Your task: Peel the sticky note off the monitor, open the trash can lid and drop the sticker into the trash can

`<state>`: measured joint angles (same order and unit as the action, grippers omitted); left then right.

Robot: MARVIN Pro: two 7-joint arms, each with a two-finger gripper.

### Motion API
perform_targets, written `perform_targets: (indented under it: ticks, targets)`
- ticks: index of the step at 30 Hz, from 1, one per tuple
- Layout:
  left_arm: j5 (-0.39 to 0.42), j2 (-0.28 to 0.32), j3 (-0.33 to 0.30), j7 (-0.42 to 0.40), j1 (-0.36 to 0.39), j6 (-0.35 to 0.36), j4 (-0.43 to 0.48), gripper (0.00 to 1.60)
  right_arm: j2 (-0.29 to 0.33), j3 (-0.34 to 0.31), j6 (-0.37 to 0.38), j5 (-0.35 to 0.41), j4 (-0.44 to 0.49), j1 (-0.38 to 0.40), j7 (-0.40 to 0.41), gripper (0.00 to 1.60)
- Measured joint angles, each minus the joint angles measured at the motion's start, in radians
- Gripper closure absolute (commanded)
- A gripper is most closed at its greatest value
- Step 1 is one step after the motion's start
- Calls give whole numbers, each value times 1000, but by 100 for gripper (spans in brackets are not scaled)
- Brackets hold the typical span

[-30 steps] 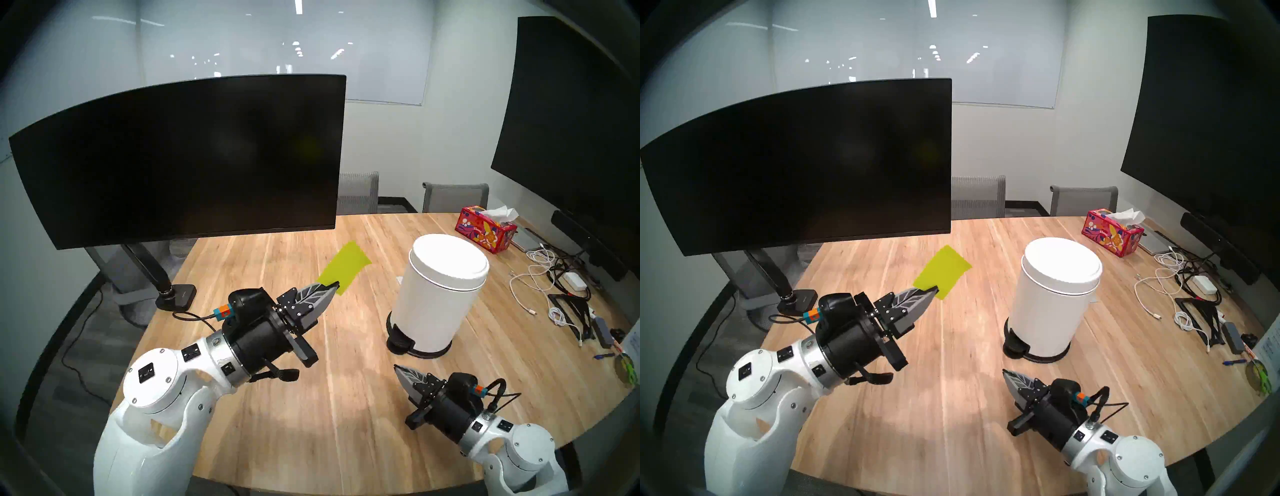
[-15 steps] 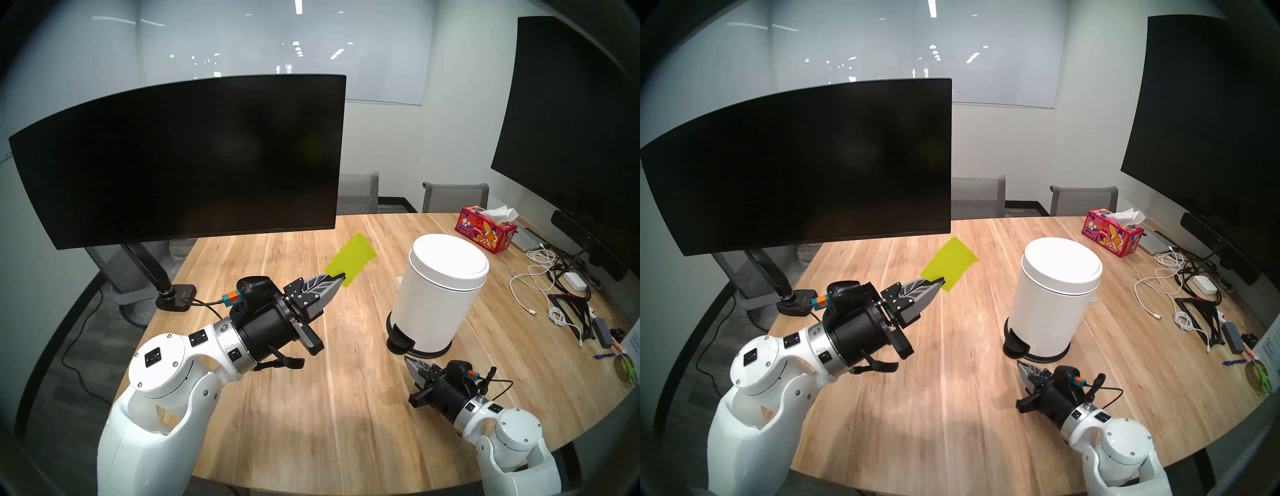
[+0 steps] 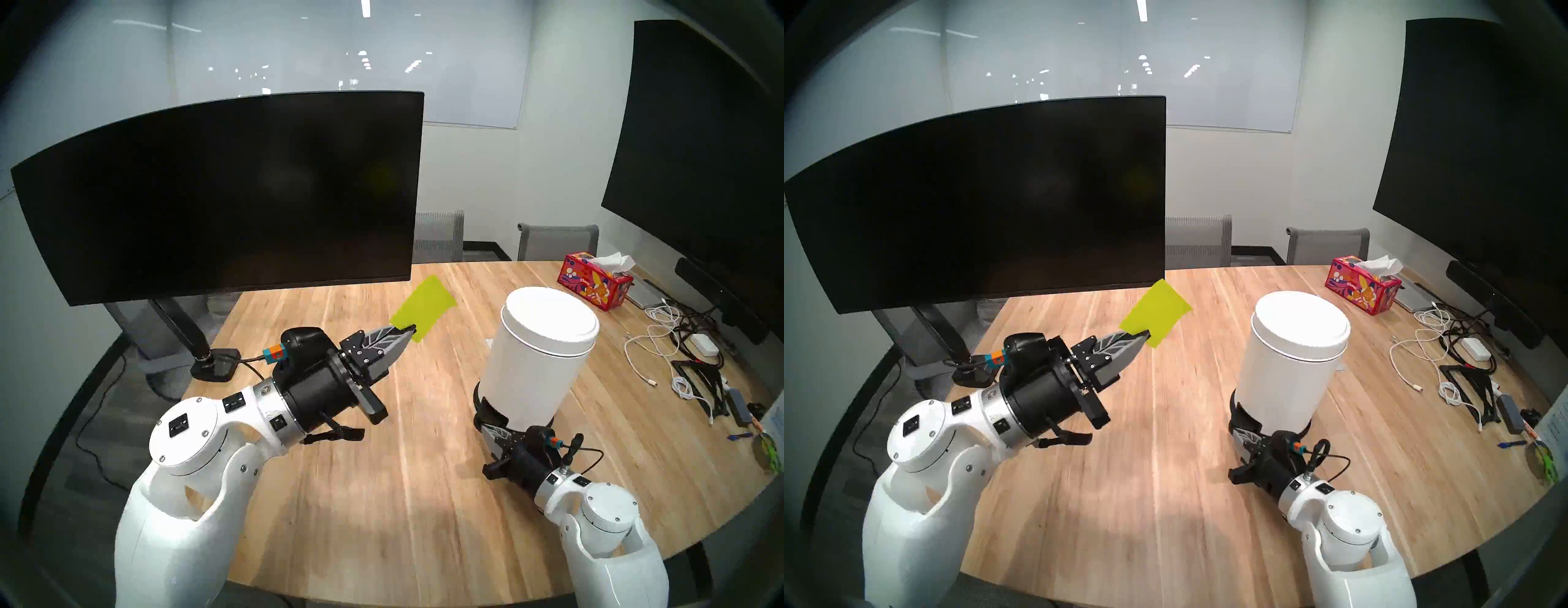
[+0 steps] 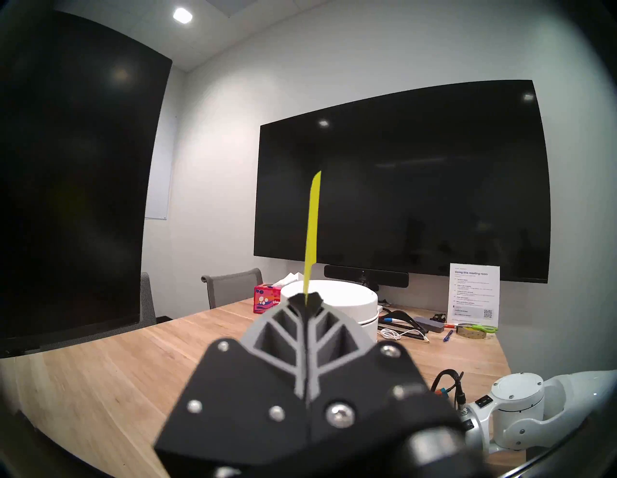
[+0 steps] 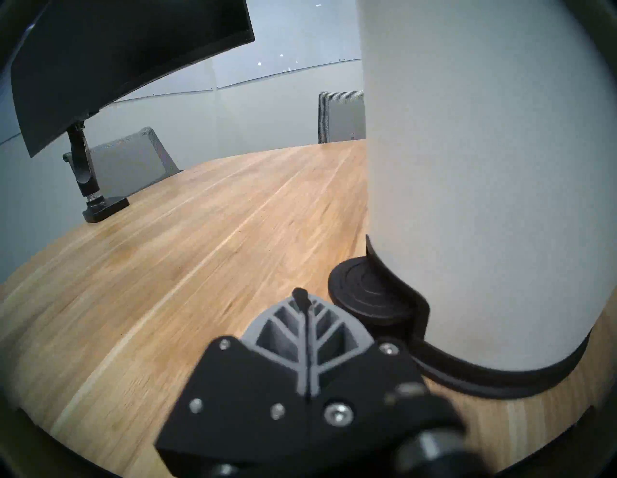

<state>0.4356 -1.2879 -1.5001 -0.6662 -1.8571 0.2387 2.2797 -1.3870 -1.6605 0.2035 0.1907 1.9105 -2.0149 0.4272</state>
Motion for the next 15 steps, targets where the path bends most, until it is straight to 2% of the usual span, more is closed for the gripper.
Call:
perform_targets:
  ticks: [15]
  targets:
    - [0,-3,12,-7,-20,-1,27,160,-14,7,4,-55,1,28,-54,160]
